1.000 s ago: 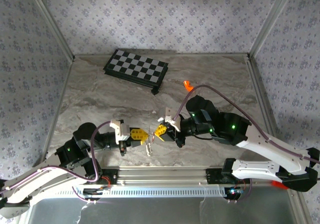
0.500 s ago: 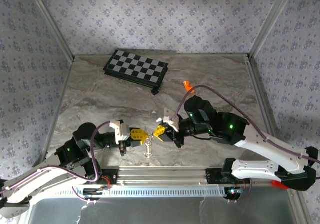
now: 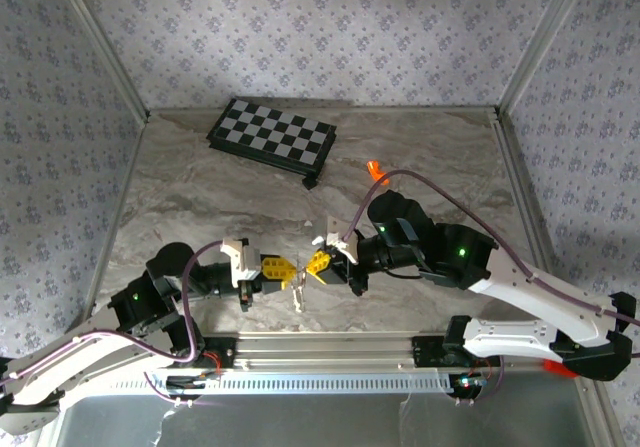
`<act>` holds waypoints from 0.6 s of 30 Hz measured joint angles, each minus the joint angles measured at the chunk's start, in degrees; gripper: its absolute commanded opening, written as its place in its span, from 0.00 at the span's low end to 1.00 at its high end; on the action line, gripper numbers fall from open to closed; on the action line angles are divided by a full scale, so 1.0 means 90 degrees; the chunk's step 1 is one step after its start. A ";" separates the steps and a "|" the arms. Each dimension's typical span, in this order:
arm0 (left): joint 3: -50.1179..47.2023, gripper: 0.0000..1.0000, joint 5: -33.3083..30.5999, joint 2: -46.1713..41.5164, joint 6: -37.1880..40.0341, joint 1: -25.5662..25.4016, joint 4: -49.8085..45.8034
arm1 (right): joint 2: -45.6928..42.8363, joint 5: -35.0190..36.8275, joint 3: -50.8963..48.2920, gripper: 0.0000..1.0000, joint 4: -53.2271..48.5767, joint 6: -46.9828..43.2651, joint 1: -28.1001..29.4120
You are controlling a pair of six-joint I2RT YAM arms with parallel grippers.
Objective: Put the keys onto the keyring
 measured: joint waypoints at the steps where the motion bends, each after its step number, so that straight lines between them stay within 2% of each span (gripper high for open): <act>1: 0.0032 0.00 0.0012 0.0019 0.0017 0.0000 -0.0046 | 0.0007 -0.0012 0.0002 0.00 -0.0002 -0.0007 0.0000; 18: 0.0279 0.00 0.0015 0.0114 0.0112 0.0000 -0.0471 | 0.0185 -0.0107 0.0202 0.00 -0.0109 -0.0163 0.0036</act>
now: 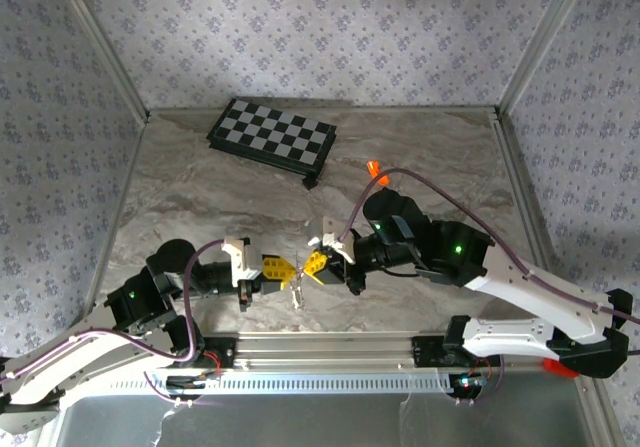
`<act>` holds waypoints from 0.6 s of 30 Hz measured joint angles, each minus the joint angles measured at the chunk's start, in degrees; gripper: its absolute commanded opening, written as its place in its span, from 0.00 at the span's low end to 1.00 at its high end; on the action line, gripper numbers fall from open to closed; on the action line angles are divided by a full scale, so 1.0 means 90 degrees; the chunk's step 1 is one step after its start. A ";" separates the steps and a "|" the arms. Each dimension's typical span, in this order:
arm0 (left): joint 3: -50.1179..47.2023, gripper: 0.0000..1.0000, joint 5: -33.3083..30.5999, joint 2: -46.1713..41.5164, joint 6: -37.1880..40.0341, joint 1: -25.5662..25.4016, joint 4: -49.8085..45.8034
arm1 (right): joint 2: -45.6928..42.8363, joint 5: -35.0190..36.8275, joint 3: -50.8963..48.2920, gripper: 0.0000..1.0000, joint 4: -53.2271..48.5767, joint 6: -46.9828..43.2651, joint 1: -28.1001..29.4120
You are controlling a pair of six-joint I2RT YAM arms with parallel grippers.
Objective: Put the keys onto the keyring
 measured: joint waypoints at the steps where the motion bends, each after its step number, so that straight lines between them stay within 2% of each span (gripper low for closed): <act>1: 0.0000 0.00 0.0000 -0.0002 0.0000 0.0000 -0.0015 | 0.0005 0.0002 0.0002 0.00 0.0000 -0.0007 0.0010; 18: 0.0000 0.00 0.0022 -0.0002 -0.0024 0.0000 -0.0070 | 0.0066 0.0034 0.0000 0.00 -0.0044 -0.0168 0.0124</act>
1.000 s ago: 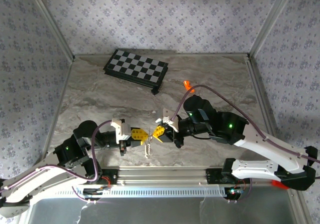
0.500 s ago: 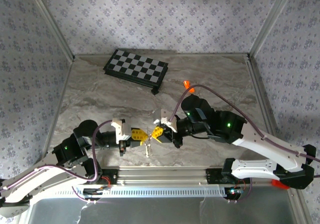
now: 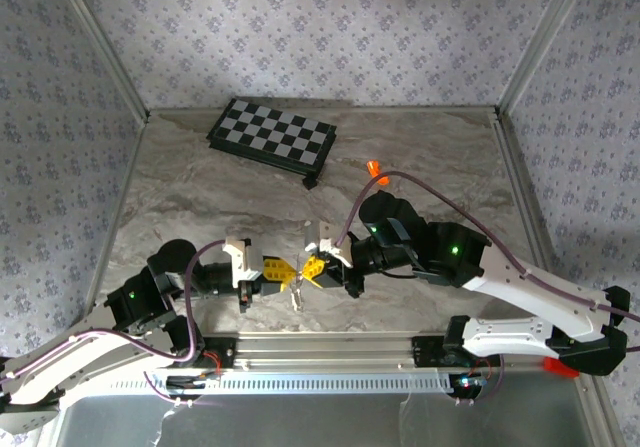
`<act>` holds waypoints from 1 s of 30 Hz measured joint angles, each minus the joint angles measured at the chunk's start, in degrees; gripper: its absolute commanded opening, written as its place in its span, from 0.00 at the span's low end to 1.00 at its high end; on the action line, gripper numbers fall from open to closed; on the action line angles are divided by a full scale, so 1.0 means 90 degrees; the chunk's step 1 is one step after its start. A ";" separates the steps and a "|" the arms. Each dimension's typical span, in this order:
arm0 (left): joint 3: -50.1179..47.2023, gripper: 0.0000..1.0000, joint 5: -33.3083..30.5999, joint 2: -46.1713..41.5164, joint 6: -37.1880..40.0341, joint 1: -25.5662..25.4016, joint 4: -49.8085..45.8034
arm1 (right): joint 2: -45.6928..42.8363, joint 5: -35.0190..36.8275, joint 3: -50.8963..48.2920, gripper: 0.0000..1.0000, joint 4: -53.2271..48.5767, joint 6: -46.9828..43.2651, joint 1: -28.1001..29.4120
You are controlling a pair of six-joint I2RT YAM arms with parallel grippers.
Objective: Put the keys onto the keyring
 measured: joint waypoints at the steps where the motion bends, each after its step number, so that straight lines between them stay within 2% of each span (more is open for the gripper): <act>1: 0.0000 0.00 0.0000 -0.0002 0.0000 -0.0005 0.0000 | 0.0000 0.0017 0.0000 0.00 0.0000 -0.0002 0.0005; 30: -0.0129 0.00 0.0002 -0.0090 -0.0158 -0.0036 0.0248 | -0.0333 0.0542 -0.0510 0.00 0.0168 -0.0454 0.0226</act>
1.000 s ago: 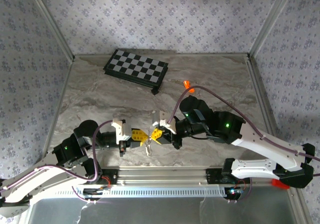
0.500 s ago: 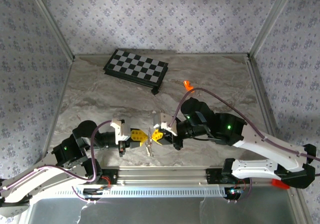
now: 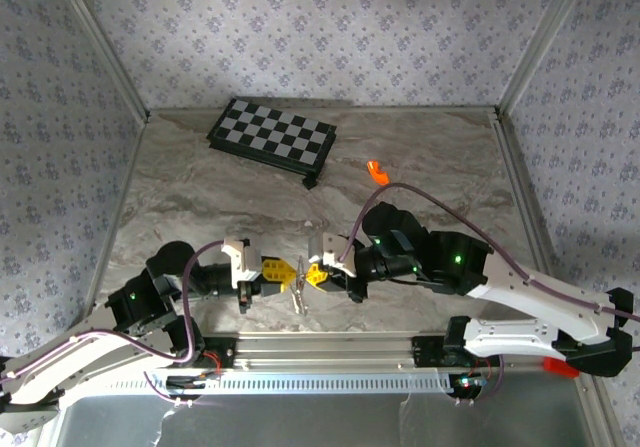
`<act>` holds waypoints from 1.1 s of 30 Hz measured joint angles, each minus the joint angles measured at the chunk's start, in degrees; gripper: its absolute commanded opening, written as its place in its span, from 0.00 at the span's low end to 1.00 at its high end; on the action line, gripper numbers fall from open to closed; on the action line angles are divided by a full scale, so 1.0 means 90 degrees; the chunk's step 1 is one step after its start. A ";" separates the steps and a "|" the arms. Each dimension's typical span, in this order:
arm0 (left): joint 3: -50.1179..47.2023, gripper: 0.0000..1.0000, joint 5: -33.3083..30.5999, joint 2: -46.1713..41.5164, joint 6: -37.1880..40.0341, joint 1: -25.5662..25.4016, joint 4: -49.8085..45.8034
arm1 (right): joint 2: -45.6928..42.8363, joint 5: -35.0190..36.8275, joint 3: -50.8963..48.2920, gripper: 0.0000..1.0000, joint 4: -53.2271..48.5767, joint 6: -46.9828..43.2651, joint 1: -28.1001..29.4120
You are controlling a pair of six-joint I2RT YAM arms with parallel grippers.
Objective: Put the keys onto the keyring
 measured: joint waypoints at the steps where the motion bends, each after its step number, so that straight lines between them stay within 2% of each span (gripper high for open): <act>1: -0.0051 0.00 -0.0002 -0.0002 -0.0022 -0.0002 0.0083 | -0.0019 0.0007 -0.0039 0.00 0.0032 0.0000 0.0000; 6: -0.0304 0.00 -0.0005 -0.0049 -0.0185 -0.0005 0.0559 | -0.0175 0.0058 -0.0180 0.06 0.0170 0.0002 0.0000; 10: -0.0386 0.00 -0.0015 -0.0049 -0.0265 -0.0005 0.0942 | -0.0384 0.0085 -0.0262 0.20 0.0340 0.0104 0.0000; 14: -0.0476 0.00 -0.0049 -0.0107 -0.0316 -0.0005 0.1326 | -0.0702 0.0100 -0.0442 0.44 0.0646 0.0398 -0.0007; 16: -0.0542 0.00 -0.0041 -0.0131 -0.0352 -0.0005 0.1542 | -0.0860 0.0100 -0.0537 0.49 0.0850 0.0559 -0.0024; 19: -0.0661 0.00 0.0002 -0.0126 -0.0401 -0.0005 0.1928 | -0.1022 0.0100 -0.0585 0.50 0.1093 0.0743 -0.0053; 26: -0.0804 0.00 0.0197 -0.0126 -0.0495 -0.0029 0.2501 | -0.1253 0.0131 -0.0585 0.36 0.1540 0.1064 -0.0109; 33: -0.0804 0.00 0.0313 -0.0126 -0.0493 -0.0087 0.2540 | -0.0984 0.0119 -0.0585 0.31 0.1668 0.1161 -0.0117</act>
